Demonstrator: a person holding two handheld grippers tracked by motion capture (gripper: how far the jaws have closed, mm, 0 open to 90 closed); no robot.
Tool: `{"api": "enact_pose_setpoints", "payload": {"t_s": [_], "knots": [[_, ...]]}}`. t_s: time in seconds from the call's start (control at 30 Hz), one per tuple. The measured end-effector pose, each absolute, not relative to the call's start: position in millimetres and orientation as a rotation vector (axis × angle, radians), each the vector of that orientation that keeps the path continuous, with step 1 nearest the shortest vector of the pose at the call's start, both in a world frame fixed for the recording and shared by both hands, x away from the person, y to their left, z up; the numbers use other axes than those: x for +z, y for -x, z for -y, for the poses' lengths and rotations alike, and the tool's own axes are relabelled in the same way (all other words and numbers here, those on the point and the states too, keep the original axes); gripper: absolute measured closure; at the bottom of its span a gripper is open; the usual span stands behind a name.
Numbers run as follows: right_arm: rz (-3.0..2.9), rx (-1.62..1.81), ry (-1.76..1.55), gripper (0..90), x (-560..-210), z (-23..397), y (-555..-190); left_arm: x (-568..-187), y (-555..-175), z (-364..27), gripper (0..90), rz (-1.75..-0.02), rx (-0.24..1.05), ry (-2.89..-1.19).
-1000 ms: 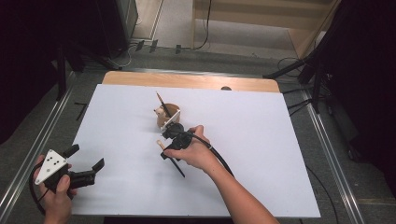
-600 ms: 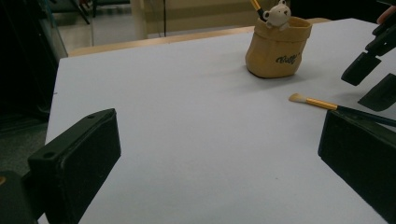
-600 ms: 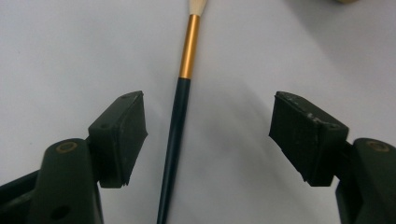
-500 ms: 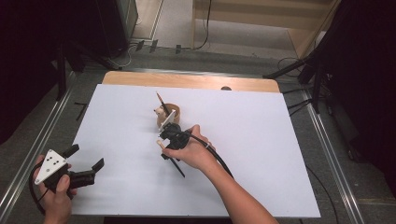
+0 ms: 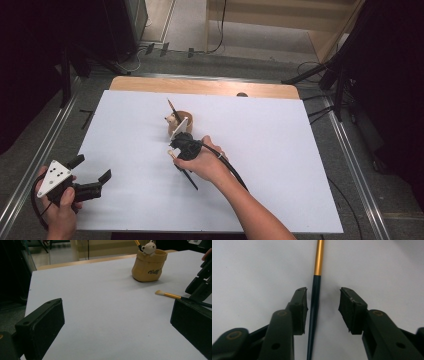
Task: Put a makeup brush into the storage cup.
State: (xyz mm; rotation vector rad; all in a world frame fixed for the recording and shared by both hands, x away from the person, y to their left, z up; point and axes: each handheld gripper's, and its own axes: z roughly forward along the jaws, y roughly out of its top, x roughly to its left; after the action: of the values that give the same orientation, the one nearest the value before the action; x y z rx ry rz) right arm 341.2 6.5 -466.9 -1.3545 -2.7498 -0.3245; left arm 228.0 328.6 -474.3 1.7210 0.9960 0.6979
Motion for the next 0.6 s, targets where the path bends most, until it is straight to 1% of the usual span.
{"api": "enact_pose_setpoints", "payload": {"t_s": [0.27, 0.5, 0.6], "knots": [[2.729, -0.296, 1.367, 71.2, -469.4, -10.2, -340.6, -474.0, -227.8, -328.8, 0.0, -0.996, 0.699, -1.724], [2.725, -0.271, 1.381, 75.9, -471.0, -12.2, -340.7, -473.9, -227.8, -328.7, 0.0, -0.996, 0.7, -1.724], [2.743, -0.257, 1.381, 79.5, -471.3, -12.7, -340.3, -473.8, -227.7, -328.5, 0.0, -0.996, 0.701, -1.724]]}}
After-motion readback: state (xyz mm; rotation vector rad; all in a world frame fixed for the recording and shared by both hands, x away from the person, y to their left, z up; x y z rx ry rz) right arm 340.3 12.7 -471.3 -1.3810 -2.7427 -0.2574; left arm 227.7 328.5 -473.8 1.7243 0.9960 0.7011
